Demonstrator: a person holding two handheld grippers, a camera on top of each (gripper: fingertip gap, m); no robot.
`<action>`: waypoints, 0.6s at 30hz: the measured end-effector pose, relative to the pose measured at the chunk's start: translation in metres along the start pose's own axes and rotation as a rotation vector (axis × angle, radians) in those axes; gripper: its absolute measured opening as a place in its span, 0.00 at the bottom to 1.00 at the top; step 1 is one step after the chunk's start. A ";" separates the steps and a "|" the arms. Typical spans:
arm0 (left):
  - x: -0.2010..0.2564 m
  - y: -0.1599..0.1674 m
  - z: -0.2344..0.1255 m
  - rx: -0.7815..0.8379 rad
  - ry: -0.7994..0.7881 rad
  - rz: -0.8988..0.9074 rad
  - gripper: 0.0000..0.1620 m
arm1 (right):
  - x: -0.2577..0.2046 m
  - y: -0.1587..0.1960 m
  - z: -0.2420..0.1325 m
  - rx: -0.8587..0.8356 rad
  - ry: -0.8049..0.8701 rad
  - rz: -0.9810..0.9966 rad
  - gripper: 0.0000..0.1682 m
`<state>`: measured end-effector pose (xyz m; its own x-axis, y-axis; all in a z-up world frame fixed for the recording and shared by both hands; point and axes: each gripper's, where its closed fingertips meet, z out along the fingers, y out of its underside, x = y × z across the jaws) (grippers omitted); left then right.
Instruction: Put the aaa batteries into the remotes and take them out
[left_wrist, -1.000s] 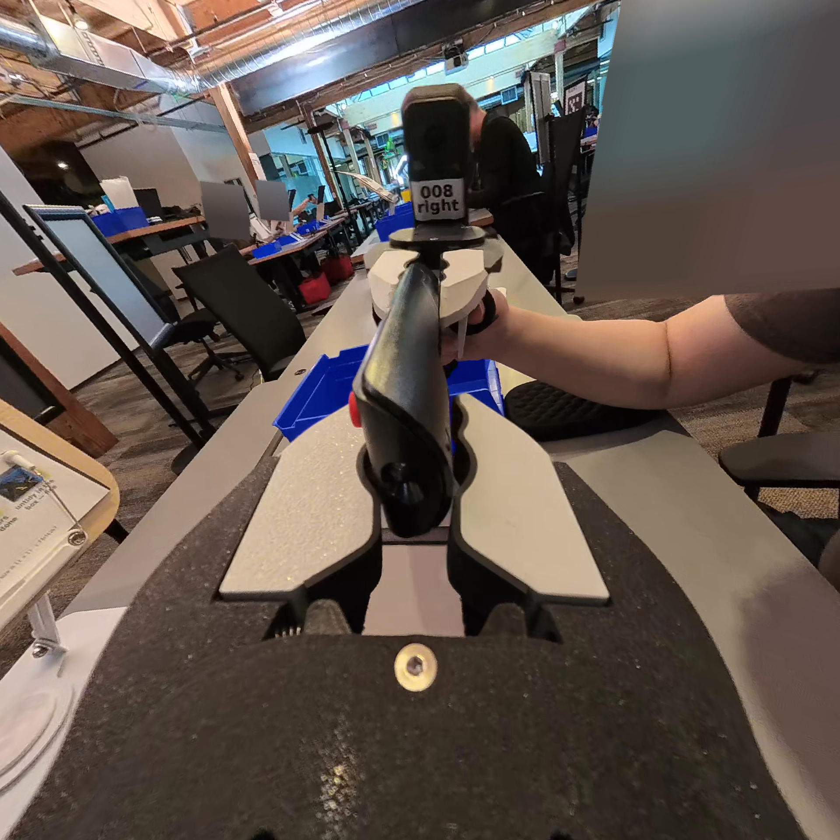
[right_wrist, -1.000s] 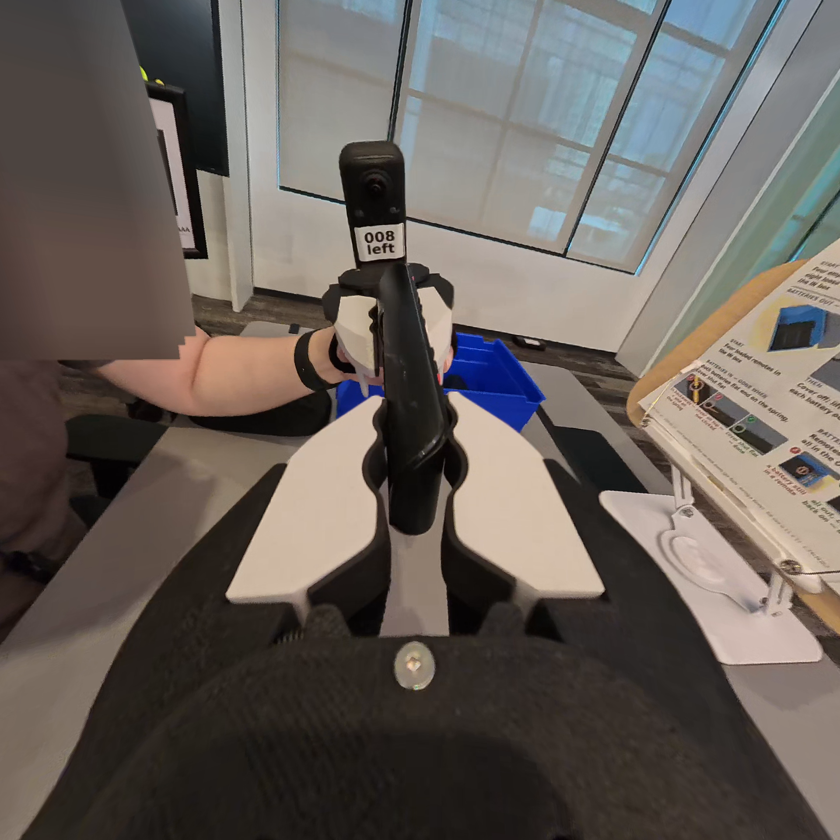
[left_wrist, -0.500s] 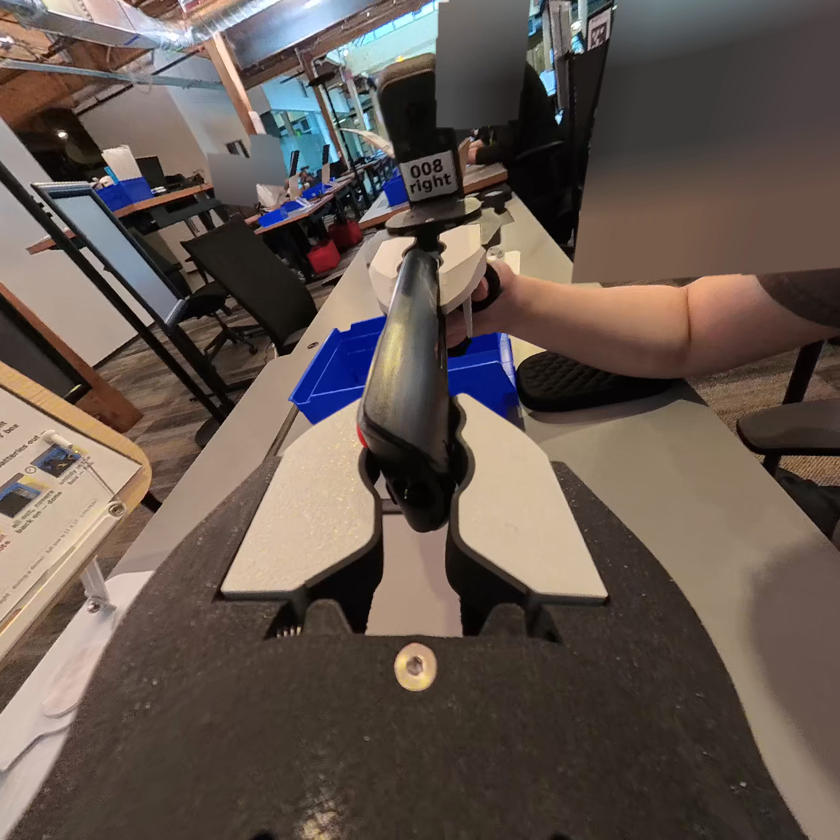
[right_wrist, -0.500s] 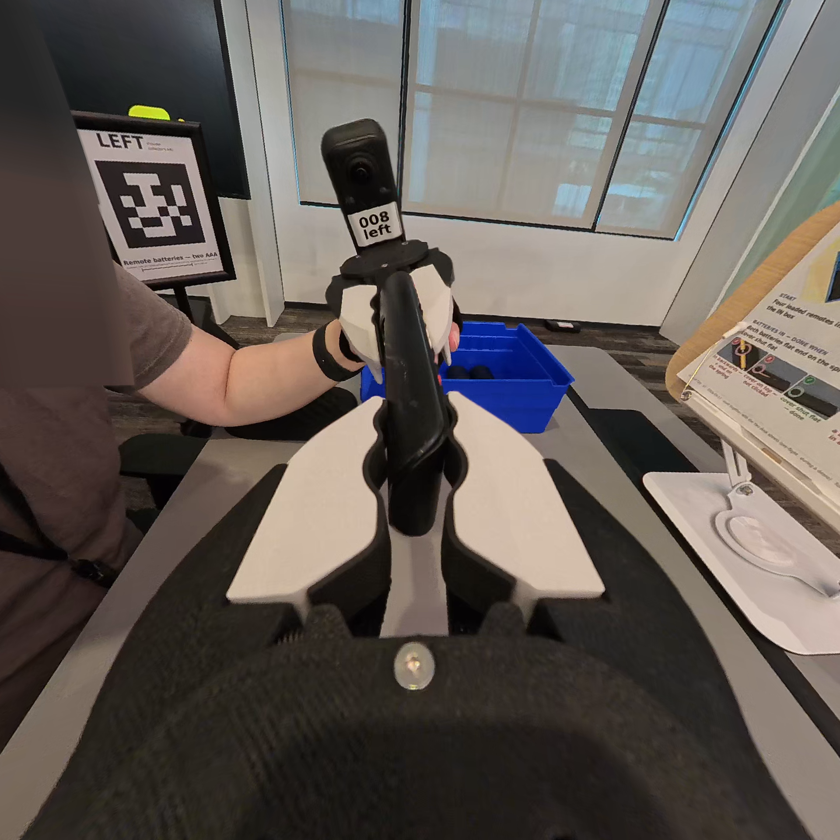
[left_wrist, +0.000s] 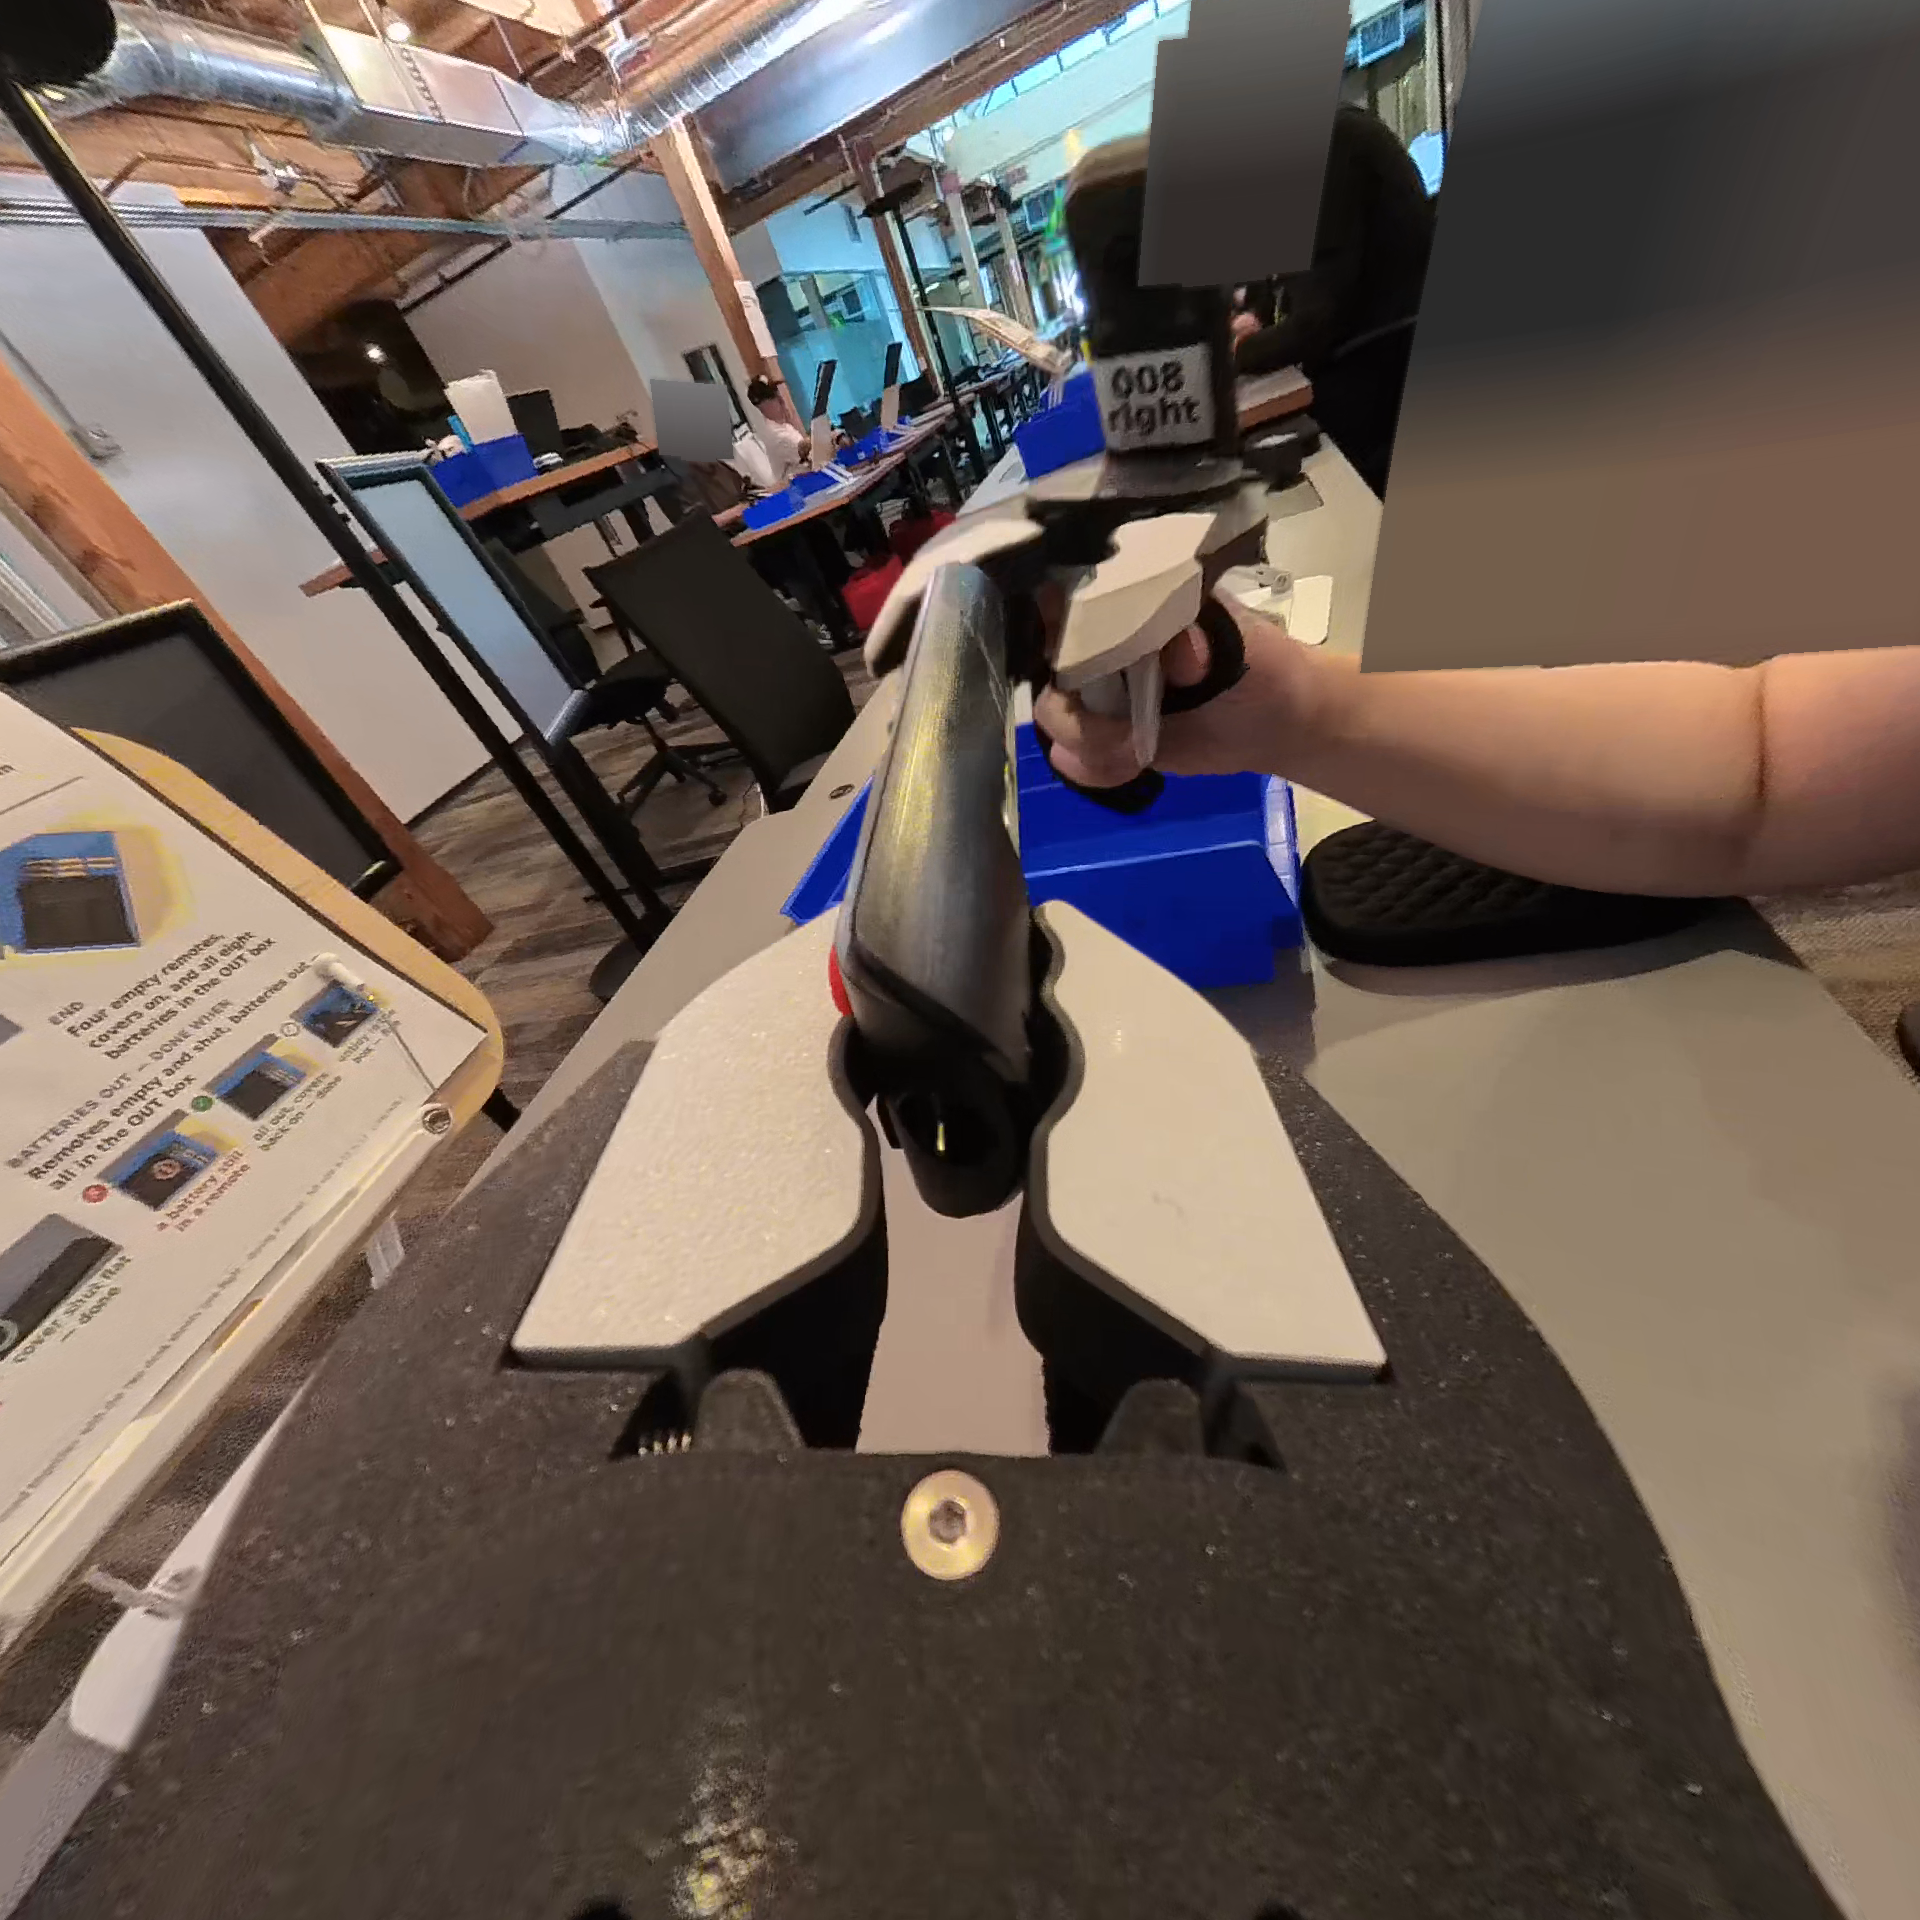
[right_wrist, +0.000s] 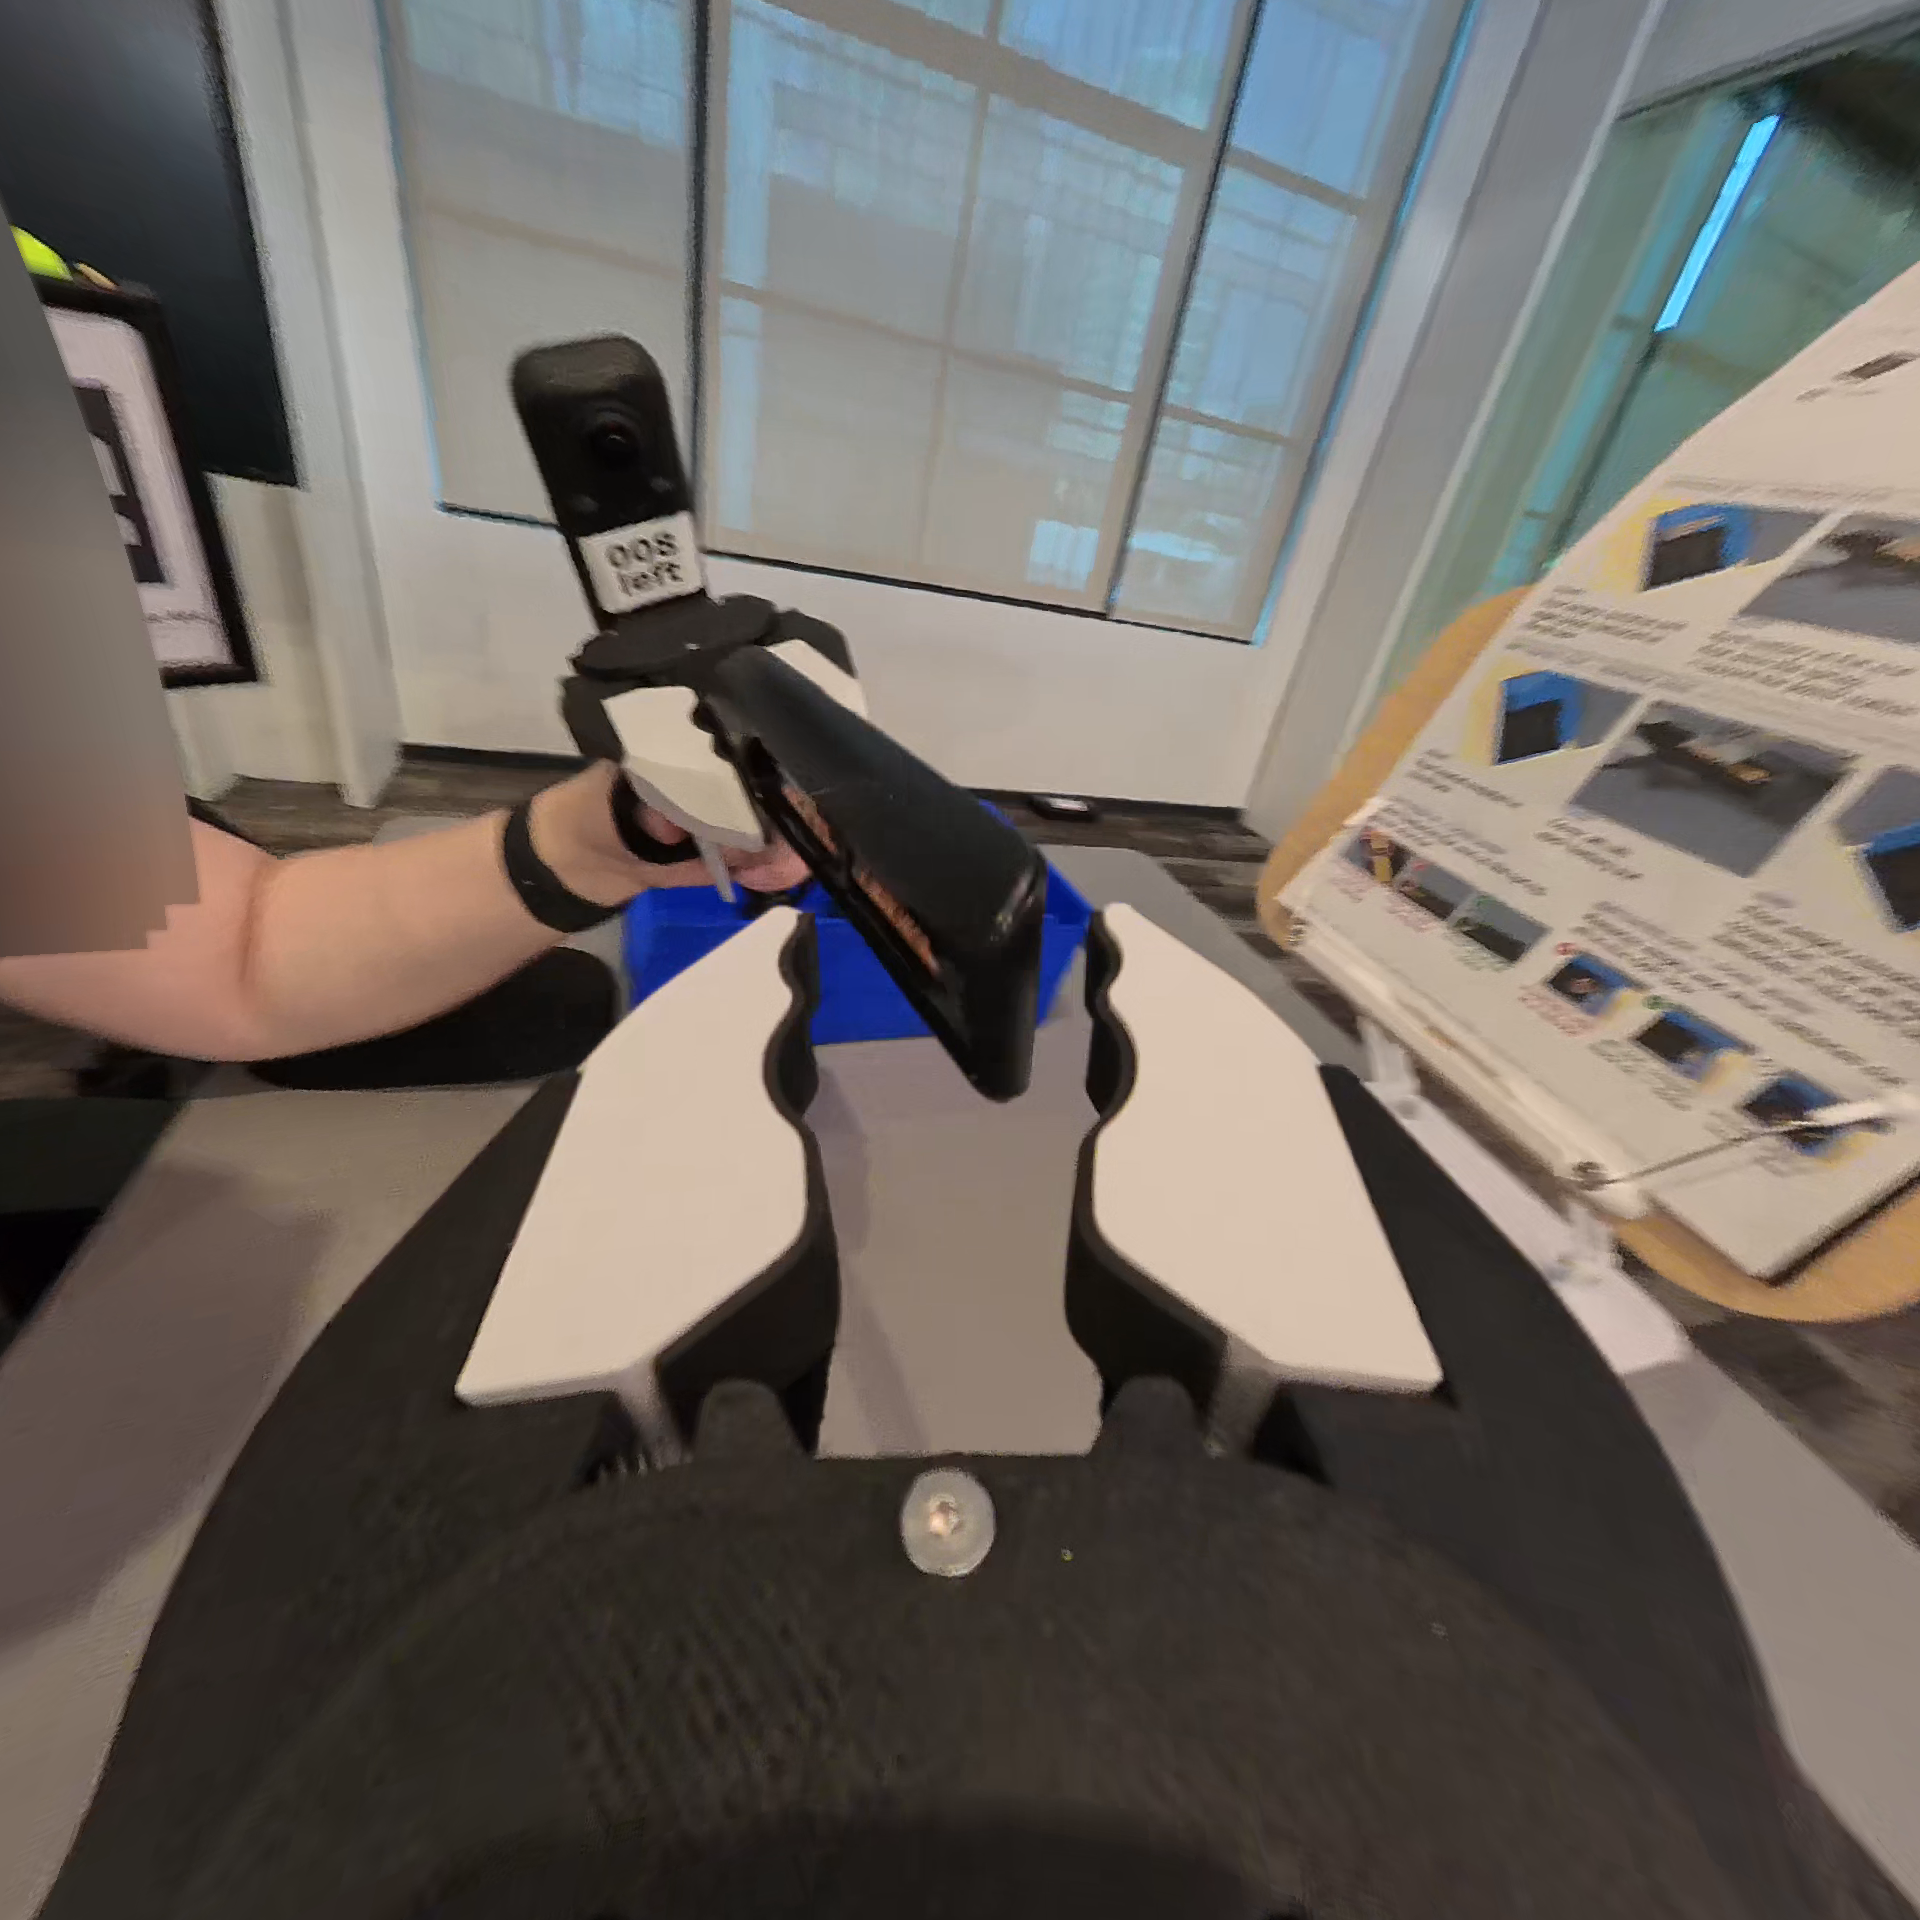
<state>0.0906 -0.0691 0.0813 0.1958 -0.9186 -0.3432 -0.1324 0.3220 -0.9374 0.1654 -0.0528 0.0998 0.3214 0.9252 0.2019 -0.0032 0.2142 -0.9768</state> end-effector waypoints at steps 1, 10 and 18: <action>0.001 0.000 0.001 0.002 0.000 0.009 0.15 | 0.001 -0.002 0.000 -0.008 0.041 -0.046 0.30; 0.004 -0.006 0.002 0.029 -0.043 0.120 0.15 | 0.001 -0.004 0.004 -0.047 0.118 -0.092 0.25; 0.004 -0.007 0.004 0.018 -0.092 0.198 0.15 | 0.003 -0.005 0.006 -0.024 0.175 -0.151 0.28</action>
<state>0.0960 -0.0744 0.0867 0.2553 -0.8128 -0.5237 -0.1602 0.4986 -0.8519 0.1608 -0.0493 0.1059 0.4755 0.8145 0.3323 0.0793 0.3366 -0.9383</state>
